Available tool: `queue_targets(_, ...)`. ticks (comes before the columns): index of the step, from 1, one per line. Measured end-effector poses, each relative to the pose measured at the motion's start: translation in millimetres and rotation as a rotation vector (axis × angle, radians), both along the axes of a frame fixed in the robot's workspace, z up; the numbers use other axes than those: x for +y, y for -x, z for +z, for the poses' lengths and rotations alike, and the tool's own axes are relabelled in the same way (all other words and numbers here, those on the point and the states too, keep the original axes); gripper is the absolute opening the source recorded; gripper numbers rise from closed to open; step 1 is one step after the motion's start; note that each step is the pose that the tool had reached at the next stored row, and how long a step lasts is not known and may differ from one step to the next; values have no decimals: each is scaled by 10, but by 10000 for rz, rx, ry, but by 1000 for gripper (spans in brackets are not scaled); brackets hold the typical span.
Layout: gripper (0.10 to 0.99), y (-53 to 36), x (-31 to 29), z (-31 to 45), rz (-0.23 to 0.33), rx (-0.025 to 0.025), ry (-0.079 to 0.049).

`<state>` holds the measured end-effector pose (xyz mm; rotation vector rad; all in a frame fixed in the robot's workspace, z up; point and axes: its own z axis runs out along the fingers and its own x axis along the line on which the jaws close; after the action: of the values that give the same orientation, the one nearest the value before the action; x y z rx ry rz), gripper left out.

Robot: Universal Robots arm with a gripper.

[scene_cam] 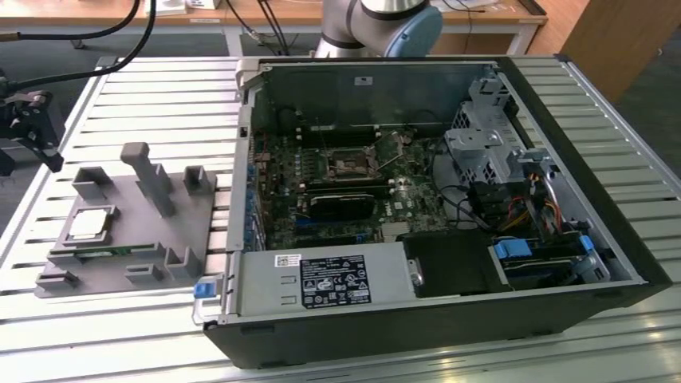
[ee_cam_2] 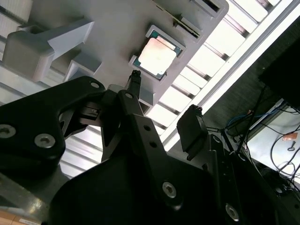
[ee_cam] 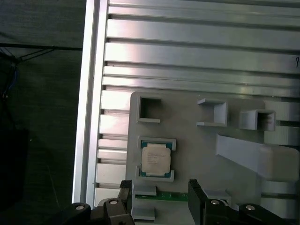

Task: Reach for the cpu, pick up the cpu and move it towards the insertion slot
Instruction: 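Pick up the cpu and move it towards the insertion slot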

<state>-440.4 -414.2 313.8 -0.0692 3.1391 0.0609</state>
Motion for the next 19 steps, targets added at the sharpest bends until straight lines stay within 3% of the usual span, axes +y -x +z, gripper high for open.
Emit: queue_targets(19,588,0,-7,-62,0,-1,0)
